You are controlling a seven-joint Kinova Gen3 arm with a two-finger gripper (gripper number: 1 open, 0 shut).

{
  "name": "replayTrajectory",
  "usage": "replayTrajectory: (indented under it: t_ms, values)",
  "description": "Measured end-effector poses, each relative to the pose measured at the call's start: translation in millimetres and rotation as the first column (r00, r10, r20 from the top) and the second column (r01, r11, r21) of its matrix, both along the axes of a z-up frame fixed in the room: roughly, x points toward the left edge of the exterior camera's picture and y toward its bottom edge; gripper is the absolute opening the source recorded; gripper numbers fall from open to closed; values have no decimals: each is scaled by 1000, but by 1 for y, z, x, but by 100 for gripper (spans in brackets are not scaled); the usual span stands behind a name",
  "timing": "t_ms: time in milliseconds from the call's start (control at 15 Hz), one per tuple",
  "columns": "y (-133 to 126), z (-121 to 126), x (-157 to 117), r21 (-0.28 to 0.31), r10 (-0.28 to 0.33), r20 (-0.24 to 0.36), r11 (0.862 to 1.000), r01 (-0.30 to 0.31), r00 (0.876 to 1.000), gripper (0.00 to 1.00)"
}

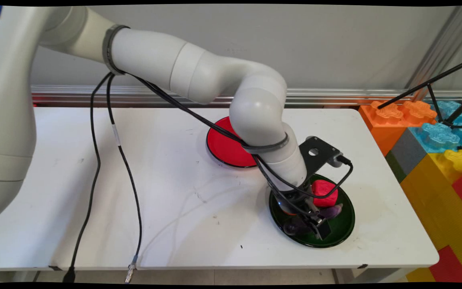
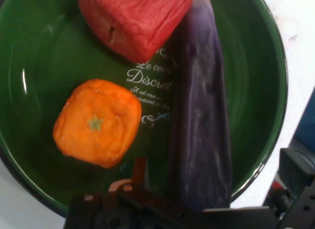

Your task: Pick up the eggplant from the green plate, then place the picked object on the table

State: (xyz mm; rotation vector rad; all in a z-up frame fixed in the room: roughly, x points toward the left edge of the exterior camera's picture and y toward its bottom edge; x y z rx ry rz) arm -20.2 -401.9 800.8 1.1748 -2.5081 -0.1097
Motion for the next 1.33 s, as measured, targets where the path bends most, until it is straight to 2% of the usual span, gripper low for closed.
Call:
replayTrajectory:
  t_ms: [467,533,1067,1333]
  values:
    - [-1,-13,-5,-8,-20,17,1000,20,1000,100]
    - [-1,-14,-5,-10,-24,16,1000,24,1000,0]
    - [0,-16,-14,-25,-61,-8,998,61,998,0]
    - [0,-8,-16,-32,-62,-21,998,61,998,0]
